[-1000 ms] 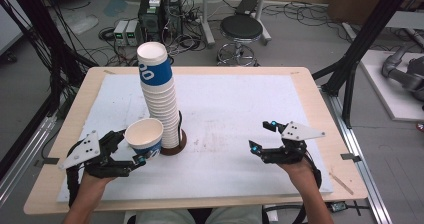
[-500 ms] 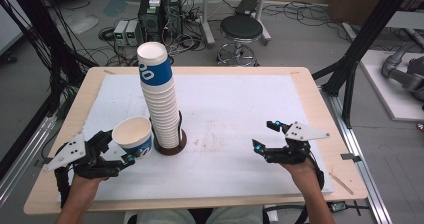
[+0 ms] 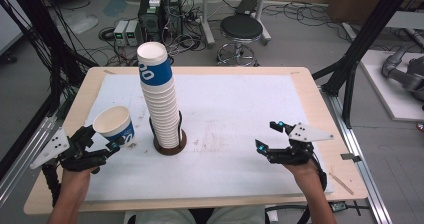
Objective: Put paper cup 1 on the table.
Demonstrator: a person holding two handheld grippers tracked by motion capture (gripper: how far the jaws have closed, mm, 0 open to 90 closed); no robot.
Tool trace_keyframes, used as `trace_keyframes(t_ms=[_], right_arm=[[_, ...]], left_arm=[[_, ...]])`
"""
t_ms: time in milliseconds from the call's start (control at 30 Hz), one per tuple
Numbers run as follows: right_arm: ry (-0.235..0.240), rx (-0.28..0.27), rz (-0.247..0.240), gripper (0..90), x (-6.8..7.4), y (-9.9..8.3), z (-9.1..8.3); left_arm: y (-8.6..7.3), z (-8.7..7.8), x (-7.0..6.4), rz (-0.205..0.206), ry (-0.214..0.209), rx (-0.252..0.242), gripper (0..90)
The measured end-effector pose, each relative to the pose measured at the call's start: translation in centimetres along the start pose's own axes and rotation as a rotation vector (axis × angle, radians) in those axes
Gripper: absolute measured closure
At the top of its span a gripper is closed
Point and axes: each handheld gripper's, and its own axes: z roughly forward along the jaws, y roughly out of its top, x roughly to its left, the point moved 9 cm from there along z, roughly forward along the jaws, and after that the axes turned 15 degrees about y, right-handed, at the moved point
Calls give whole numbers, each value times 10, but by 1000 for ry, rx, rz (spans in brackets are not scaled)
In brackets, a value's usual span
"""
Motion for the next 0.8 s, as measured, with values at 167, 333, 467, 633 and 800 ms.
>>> trace_keyframes(t_ms=[167, 333, 467, 633, 800], right_arm=[[0, -1, -5, 194, 0, 1, 2], [5, 6, -1, 194, 1, 0, 4], [9, 8, -1, 194, 1, 0, 6], [13, 11, 1, 194, 2, -1, 6], [10, 6, -1, 195, 1, -1, 6]], left_arm=[[-4, 5, 15, -4, 32, 15, 295], [-12, 12, 31, -35, 63, 19, 295], [-23, 19, 40, -32, 94, 58, 294], [-34, 26, 50, -28, 131, 92, 295], [-51, 35, 60, -10, 170, 161, 293]])
